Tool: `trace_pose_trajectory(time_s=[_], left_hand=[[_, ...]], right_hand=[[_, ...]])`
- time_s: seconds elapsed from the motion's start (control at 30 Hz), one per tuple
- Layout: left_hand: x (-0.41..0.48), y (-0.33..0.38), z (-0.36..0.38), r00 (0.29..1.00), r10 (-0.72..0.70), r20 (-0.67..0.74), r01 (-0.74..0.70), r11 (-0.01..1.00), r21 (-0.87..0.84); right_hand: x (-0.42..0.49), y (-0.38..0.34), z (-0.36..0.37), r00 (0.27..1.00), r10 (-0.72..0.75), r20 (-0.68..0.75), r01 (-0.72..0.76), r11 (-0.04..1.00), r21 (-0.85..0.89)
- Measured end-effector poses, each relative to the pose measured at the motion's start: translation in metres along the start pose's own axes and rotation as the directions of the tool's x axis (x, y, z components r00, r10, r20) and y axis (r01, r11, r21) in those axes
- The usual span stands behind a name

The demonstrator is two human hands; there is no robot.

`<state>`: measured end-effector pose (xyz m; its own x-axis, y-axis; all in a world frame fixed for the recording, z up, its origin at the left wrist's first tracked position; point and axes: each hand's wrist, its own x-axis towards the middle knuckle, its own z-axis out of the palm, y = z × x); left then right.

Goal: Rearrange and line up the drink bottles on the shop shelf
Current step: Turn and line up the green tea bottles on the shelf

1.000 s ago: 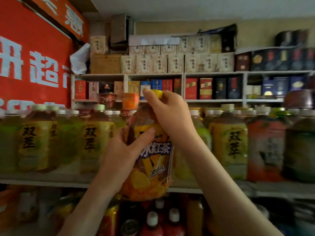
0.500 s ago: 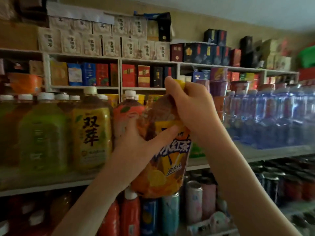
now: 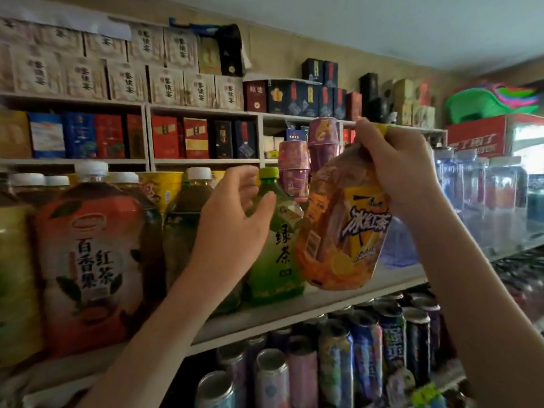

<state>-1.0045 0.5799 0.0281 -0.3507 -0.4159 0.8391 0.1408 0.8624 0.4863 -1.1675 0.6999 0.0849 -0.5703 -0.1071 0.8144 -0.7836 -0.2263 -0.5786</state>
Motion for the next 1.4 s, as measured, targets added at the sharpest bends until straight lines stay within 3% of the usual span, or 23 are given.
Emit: trace_pose_trajectory(time_s=[0.2,0.3,0.47,0.57,0.67,1.0,1.2,1.3,1.4], left_hand=[[-0.003,0.005,0.043,0.986,0.122,-0.113,-0.104,0.983,0.154],[-0.009,0.016,0.070,0.985,0.154,-0.079,-0.135,0.969,0.206],[-0.006,0.023,0.127,0.992,-0.071,0.103,0.049,0.978,0.201],[0.002,0.011,0.154,0.942,-0.286,0.173,0.259,0.952,0.166],[0.011,0.004,0.175,0.879,-0.413,0.238,0.396,0.911,0.119],[0.027,-0.020,0.199,0.783,-0.488,0.384,0.518,0.855,0.030],[0.027,-0.037,0.193,0.743,-0.439,0.505,0.536,0.843,-0.055],[0.027,-0.036,0.191,0.723,-0.440,0.533,0.533,0.846,-0.026],[0.018,-0.029,0.186,0.746,-0.448,0.493,0.450,0.884,0.123]], right_hand=[[0.034,0.043,-0.009,0.998,-0.049,0.047,0.050,0.999,-0.015],[0.052,0.064,-0.006,0.990,-0.041,0.135,0.042,0.999,-0.005],[0.063,0.099,-0.005,0.973,-0.113,0.203,0.131,0.988,-0.081],[0.072,0.112,-0.008,0.964,-0.102,0.245,0.123,0.990,-0.075],[0.080,0.121,-0.010,0.943,-0.091,0.320,0.104,0.994,-0.025],[0.076,0.154,-0.002,0.921,-0.038,0.388,0.031,0.999,0.025],[0.074,0.150,0.008,0.929,-0.036,0.368,0.068,0.995,-0.074],[0.073,0.145,0.009,0.917,-0.012,0.399,0.061,0.992,-0.109],[0.072,0.141,0.005,0.911,0.050,0.410,0.011,0.989,-0.144]])
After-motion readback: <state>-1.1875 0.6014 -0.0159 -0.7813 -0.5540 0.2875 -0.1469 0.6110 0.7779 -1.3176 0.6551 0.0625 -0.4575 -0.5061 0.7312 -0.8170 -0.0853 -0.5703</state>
